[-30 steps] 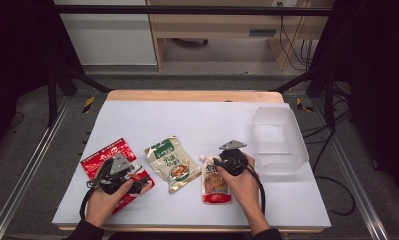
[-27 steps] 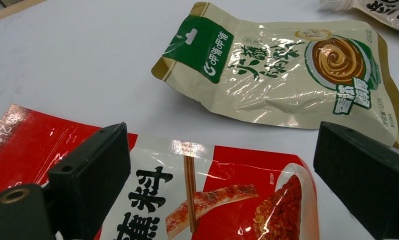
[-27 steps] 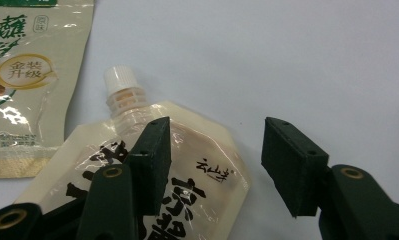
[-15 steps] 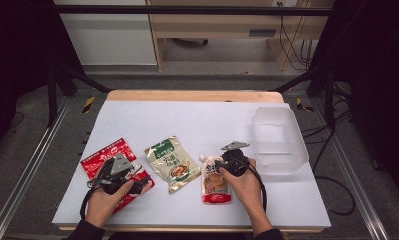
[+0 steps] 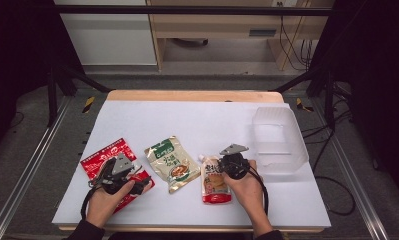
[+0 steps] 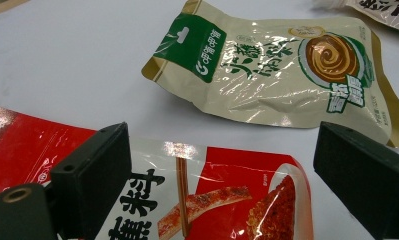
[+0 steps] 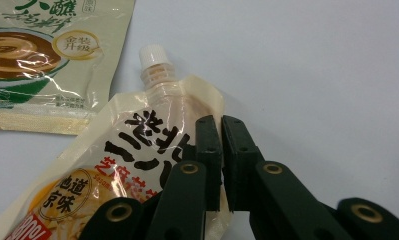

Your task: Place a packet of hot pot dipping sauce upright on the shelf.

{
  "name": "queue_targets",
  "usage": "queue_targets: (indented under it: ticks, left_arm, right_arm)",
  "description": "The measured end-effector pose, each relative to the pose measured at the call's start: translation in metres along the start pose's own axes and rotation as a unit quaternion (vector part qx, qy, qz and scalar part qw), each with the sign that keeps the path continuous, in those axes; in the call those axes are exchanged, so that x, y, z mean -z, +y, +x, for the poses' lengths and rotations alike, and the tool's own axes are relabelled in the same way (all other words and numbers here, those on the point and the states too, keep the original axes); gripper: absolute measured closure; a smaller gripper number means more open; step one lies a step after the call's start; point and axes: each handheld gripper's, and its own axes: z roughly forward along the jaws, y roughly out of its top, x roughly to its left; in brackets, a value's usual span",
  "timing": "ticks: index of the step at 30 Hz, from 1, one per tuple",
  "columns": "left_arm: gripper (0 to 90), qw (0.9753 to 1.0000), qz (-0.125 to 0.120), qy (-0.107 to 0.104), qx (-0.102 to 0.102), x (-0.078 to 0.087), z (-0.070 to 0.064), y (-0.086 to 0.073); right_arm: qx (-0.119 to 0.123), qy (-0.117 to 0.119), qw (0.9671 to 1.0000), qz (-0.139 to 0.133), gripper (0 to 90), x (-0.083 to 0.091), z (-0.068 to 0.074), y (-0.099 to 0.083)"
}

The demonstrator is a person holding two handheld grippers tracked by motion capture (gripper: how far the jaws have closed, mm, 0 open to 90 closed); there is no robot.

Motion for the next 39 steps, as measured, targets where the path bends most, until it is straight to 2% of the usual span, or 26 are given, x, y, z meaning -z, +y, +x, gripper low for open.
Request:
queue_targets:
  ticks: [5,12,18,21,26,31,39]
  left_arm:
    - [8.3,1.0000,0.004,-0.008,-0.001,-0.002,-0.001,0.001]
    - [8.2,0.9997,0.006,-0.023,0.001,-0.003,-0.004,0.001]
    - [8.2,0.9995,0.001,-0.032,0.004,-0.002,-0.007,0.002]
    - [8.2,0.9990,-0.009,-0.043,0.009,0.000,-0.007,0.003]
    - [8.2,0.9980,-0.029,-0.053,0.016,0.004,-0.008,0.004]
    - [8.3,0.9976,-0.038,-0.057,0.013,0.007,-0.011,0.005]
    - [9.8,0.9963,-0.050,-0.070,0.001,0.011,-0.017,0.008]
  right_arm:
    - [0.006,-0.002,0.9999,-0.009,88.7,0.009,0.000,0.000]
    - [0.005,0.004,0.9991,-0.042,89.0,0.029,-0.004,-0.001]
    - [0.007,0.015,0.9976,-0.067,89.3,0.046,-0.001,0.005]
    - [0.022,0.027,0.9957,-0.085,89.4,0.055,0.005,0.011]
    - [0.043,0.040,0.9933,-0.100,89.5,0.061,0.014,0.019]
    - [0.054,0.056,0.9901,-0.116,89.6,0.068,0.022,0.023]
    - [0.070,0.068,0.9869,-0.129,89.7,0.076,0.032,0.029]
